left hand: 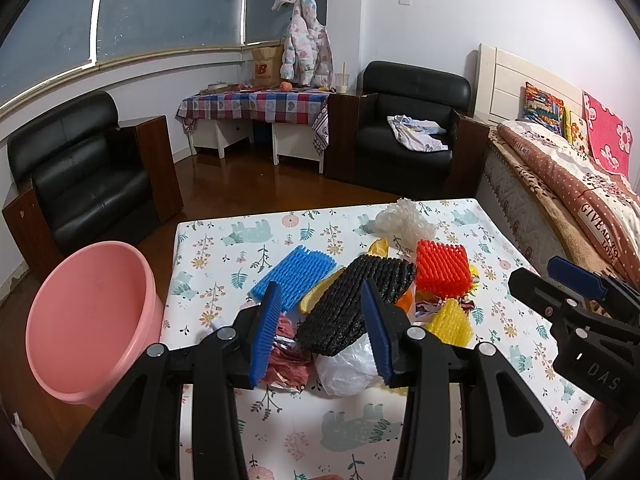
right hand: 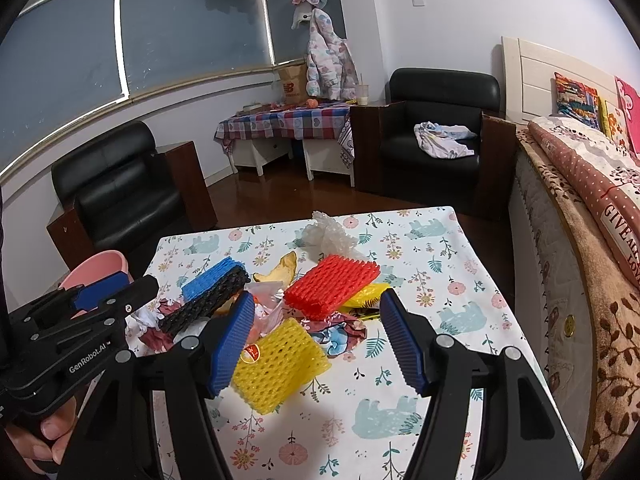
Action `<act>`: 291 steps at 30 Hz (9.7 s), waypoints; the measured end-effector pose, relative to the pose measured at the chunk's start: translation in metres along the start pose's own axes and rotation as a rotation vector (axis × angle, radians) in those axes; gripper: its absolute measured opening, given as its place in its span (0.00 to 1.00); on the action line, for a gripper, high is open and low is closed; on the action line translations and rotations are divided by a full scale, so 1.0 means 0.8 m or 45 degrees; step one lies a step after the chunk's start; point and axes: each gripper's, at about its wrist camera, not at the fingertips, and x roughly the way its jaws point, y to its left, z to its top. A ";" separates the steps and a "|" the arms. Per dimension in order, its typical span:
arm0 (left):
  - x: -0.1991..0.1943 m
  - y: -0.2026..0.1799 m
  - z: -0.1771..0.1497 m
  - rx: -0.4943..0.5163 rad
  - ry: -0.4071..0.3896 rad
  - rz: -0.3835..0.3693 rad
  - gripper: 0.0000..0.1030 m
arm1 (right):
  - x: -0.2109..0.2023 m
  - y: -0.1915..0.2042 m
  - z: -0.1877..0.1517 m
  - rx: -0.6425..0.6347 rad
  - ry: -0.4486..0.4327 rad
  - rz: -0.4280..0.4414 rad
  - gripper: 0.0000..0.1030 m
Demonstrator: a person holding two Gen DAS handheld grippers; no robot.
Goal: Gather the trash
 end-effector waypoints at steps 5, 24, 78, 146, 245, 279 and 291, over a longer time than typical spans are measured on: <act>0.006 -0.001 -0.010 -0.002 0.001 0.001 0.41 | 0.000 0.000 0.000 0.001 0.000 -0.001 0.63; 0.007 -0.006 -0.016 -0.003 0.015 -0.009 0.41 | 0.002 -0.003 0.001 0.018 -0.004 -0.007 0.63; 0.036 0.081 -0.050 -0.181 0.268 -0.073 0.41 | 0.038 -0.024 -0.033 0.073 0.099 0.038 0.63; -0.084 0.251 -0.053 -0.299 0.001 0.282 0.11 | 0.076 0.280 0.052 -0.113 0.207 0.727 0.08; 0.021 0.003 -0.044 0.003 0.235 -0.338 0.14 | 0.058 -0.011 -0.060 0.251 0.315 0.185 0.06; -0.088 0.224 -0.043 -0.352 -0.052 0.150 0.14 | 0.037 0.253 0.015 -0.302 0.144 0.495 0.06; -0.083 0.260 -0.061 -0.401 -0.007 0.221 0.14 | 0.072 0.349 0.016 -0.428 0.179 0.556 0.06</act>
